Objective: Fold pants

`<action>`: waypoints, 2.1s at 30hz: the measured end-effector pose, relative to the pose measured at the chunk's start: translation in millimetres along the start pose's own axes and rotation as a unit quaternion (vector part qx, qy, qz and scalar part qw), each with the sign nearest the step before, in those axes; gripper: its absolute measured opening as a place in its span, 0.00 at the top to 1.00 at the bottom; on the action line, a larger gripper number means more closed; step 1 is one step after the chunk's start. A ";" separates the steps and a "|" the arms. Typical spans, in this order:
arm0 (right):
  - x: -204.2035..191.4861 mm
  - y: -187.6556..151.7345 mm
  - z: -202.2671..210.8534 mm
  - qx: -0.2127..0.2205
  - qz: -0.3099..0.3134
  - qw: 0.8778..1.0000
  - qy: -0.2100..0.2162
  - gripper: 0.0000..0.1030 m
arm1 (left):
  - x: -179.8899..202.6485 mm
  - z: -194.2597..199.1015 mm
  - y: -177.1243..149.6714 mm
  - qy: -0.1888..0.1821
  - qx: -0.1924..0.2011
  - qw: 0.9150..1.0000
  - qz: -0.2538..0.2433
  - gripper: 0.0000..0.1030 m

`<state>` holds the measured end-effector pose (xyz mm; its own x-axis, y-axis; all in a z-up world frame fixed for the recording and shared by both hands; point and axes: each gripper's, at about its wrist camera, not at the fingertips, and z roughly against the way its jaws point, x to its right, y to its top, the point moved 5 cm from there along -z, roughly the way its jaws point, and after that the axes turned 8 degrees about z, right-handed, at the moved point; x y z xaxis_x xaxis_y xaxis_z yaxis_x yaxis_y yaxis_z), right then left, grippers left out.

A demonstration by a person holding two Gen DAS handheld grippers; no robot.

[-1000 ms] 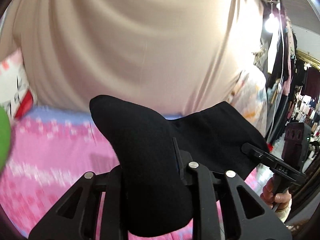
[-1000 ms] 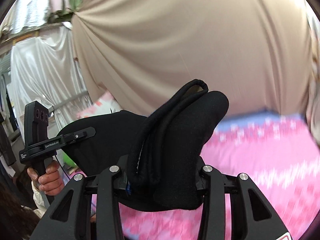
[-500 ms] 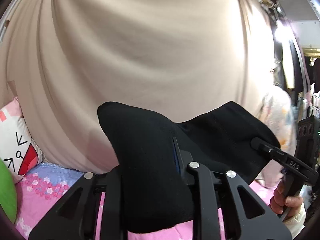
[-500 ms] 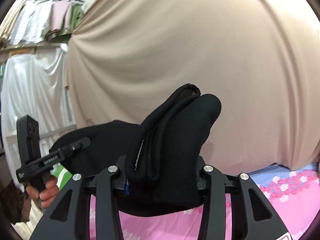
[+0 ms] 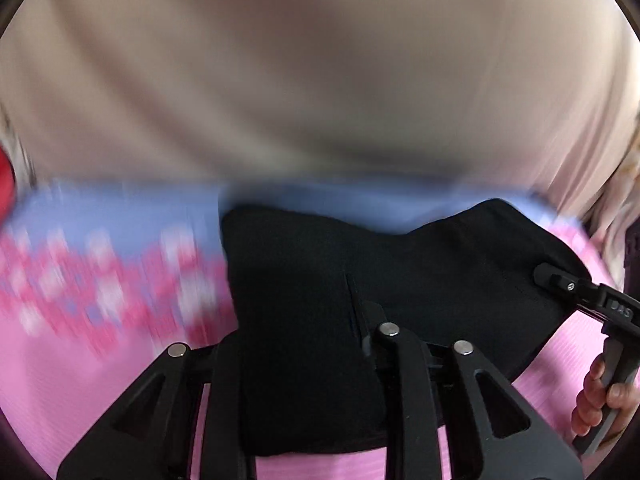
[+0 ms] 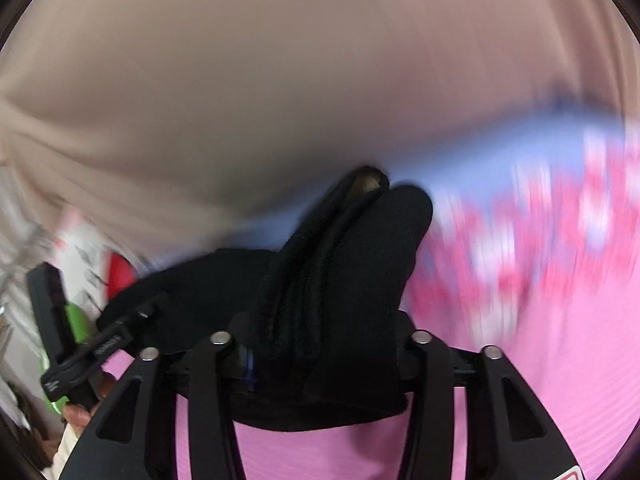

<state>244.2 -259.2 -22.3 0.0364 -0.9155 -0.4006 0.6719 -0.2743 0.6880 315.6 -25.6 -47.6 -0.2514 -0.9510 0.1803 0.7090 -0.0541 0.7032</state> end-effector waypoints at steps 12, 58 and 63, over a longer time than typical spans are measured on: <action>-60.1 18.5 60.8 0.025 0.107 0.994 -0.017 0.83 | 10.0 85.3 11.1 0.044 0.046 0.997 0.039 0.12; -46.0 -146.1 135.1 0.030 0.077 0.975 -0.207 0.33 | 36.6 127.4 -145.2 0.176 0.046 0.983 -0.033 0.08; -44.9 -149.7 126.2 0.011 0.084 0.968 -0.236 0.33 | 29.9 128.3 -143.7 0.166 0.044 0.985 -0.014 0.08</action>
<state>48.7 -214.2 -30.9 -0.2016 -0.9788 0.0367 0.6699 -0.1104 0.7342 121.7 -7.2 -55.0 -0.0310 -0.9974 -0.0647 0.6408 -0.0695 0.7646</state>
